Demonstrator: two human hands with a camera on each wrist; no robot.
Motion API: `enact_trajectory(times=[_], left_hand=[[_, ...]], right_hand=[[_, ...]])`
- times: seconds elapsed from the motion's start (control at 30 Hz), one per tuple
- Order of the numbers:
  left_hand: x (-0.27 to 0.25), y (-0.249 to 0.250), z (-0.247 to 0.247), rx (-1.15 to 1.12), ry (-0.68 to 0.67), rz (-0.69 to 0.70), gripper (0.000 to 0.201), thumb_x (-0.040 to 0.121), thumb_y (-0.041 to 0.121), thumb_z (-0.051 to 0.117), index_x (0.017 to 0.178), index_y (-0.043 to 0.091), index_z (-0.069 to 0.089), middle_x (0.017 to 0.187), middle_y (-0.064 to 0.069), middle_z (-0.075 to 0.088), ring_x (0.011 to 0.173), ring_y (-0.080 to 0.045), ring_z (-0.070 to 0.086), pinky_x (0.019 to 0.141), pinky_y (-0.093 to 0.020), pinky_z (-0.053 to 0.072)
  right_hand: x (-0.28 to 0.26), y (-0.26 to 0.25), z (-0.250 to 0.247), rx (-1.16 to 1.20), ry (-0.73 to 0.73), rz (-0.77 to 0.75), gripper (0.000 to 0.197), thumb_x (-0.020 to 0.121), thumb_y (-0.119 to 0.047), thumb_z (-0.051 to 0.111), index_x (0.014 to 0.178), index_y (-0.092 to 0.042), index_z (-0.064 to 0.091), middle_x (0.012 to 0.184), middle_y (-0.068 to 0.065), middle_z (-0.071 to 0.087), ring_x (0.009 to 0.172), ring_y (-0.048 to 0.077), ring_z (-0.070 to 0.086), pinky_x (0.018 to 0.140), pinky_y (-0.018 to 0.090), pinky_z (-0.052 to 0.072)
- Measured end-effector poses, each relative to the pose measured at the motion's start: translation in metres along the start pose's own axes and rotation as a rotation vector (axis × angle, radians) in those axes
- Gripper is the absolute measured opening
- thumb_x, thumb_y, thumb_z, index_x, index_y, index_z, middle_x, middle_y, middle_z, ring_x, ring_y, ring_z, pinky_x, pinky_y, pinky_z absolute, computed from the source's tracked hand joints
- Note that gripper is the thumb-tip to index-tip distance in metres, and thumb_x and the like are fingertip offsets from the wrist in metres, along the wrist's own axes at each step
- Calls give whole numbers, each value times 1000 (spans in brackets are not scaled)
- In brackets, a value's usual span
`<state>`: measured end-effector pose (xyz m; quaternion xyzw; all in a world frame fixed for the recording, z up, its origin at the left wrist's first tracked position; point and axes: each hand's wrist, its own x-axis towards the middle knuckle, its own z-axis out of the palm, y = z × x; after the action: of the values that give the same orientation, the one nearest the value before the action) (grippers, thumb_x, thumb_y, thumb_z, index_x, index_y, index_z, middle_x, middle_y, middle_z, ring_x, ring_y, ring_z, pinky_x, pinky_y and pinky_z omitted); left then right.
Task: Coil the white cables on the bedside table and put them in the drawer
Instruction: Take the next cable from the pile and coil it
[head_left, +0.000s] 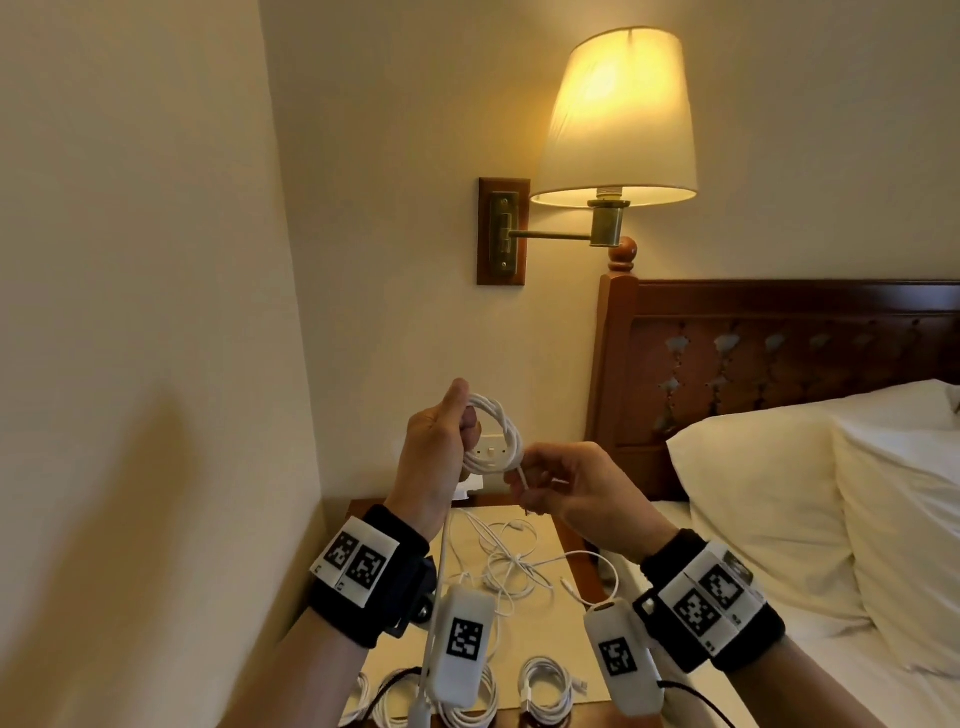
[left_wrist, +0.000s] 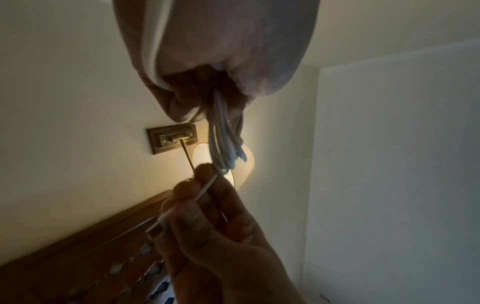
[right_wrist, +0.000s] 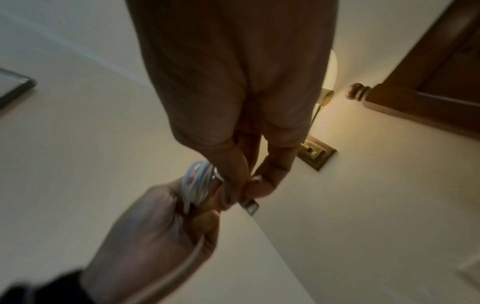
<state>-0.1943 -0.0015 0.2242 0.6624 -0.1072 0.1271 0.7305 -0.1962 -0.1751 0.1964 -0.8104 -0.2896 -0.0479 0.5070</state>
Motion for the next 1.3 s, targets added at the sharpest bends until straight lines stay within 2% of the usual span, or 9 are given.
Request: enact_trajectory(times=[0.17,0.27,0.37,0.53,0.67,0.8,0.87,1.17,1.3], left_hand=[[-1,-4,5,60,-41,-34,50,103,41,36,56,23,36,49,9,30,43,-7,23,46,-23,22],[-4,-6,6,92,-66,-33,47,101,47,34,63,20,43,53,6,35,43,-7,27,43,-21,24],[-3,-6,6,97,-77,13,46,99,49,34,70,17,48,58,0,42,45,-8,30,44,-21,25],[3,-2,1,104,-117,83,47,101,44,33,77,9,54,47,12,42,39,1,38,43,-9,32],[2,-1,-4,120,-176,139,45,101,39,35,77,9,56,49,12,45,43,-1,37,46,-10,31],[6,-7,-14,112,-131,109,51,88,56,41,112,18,64,95,-9,65,76,-19,57,64,-27,49],[8,-7,-20,2,-123,51,56,89,57,40,117,14,62,111,-9,68,87,-21,64,73,-31,53],[3,-16,-30,221,-285,75,38,85,45,59,108,16,68,101,-3,71,76,-15,67,56,-22,51],[3,-38,-31,367,-378,113,13,95,15,60,105,13,66,78,-8,68,64,-19,65,56,-29,51]], right_hand=[[5,-4,-9,149,-56,85,30,84,-23,69,114,-26,66,92,10,63,85,21,60,78,32,53],[10,-11,0,356,87,113,34,91,-50,54,95,-21,72,87,-1,65,80,8,57,75,27,41],[14,-16,9,677,128,93,37,93,-40,46,86,-14,71,81,1,64,78,12,54,73,29,36],[21,-11,13,813,41,-15,35,95,-39,47,95,-15,72,77,1,55,96,28,48,81,37,33],[22,-12,7,834,75,-17,28,95,-32,51,89,-12,69,71,1,52,87,19,58,81,33,41],[22,-14,-9,838,193,64,25,91,-28,53,87,-9,69,63,-1,53,71,14,54,74,31,40],[23,-10,-19,721,263,87,28,86,-32,58,90,-7,69,65,0,53,67,13,52,70,29,38],[29,6,-44,484,501,68,29,98,-26,51,97,-3,70,67,-1,55,63,11,46,61,27,33],[31,-2,-52,570,447,89,28,100,-25,49,98,-4,68,67,-2,53,64,11,47,62,27,34]])
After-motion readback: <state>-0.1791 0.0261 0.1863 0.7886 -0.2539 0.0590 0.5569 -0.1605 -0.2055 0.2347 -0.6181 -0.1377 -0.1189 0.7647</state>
